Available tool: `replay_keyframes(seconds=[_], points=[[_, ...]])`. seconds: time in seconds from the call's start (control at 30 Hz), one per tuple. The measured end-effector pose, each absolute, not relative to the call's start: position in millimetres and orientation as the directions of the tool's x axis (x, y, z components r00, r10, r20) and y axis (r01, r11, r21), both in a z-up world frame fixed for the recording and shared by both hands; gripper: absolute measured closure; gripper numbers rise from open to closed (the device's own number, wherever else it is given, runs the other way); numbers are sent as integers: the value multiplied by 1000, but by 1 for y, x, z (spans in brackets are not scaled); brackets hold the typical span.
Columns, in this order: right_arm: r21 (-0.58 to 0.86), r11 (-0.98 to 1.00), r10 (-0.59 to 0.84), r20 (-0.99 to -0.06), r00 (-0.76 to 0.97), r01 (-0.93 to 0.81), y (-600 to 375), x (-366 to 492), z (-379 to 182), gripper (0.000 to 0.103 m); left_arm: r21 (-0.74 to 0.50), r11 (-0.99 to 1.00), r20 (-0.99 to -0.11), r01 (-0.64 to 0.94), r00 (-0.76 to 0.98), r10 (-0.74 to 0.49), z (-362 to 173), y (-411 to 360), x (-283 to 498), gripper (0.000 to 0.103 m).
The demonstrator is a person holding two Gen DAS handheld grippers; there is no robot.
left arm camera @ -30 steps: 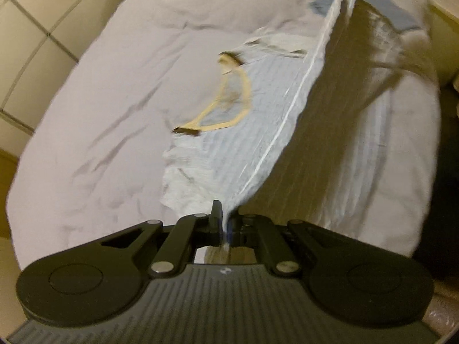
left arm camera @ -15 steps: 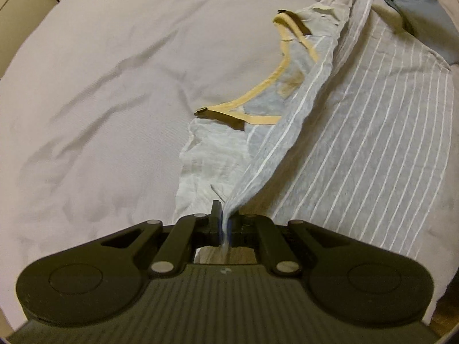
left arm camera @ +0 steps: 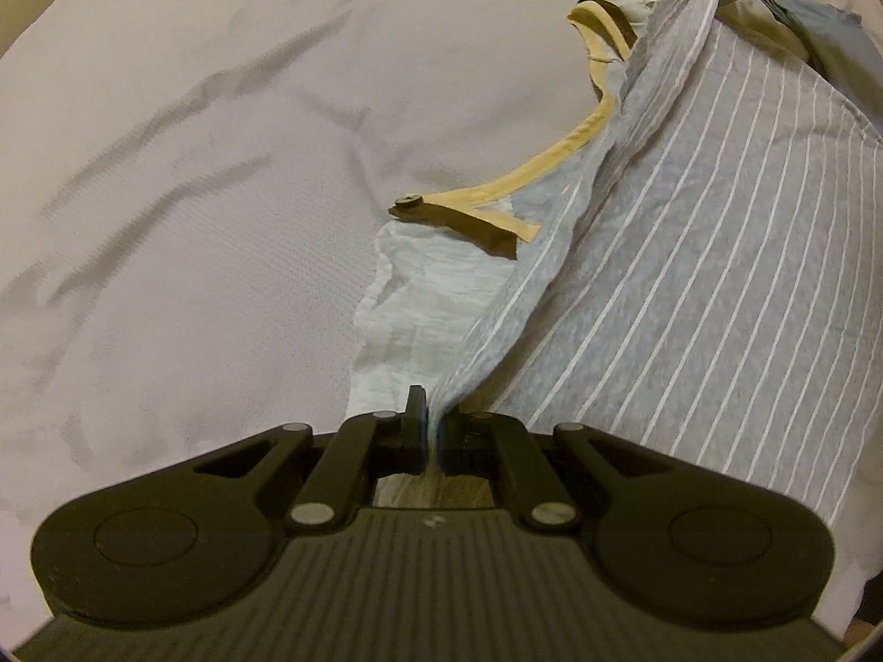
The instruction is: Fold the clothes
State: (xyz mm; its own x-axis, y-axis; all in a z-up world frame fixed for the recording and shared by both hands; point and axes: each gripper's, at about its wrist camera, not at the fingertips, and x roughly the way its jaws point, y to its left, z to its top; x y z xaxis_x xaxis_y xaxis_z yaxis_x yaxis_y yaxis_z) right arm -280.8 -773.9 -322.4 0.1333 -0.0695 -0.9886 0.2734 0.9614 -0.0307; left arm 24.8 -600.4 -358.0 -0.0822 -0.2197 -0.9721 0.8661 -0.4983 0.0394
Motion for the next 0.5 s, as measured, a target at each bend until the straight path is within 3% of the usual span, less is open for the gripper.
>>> replay_keyframes(seconds=[0.5], points=[[-34,941,-88,-985,147,336,-789,-281,-319,103,34,-454,-961,890,-95,-259,-357,-621,41,101]])
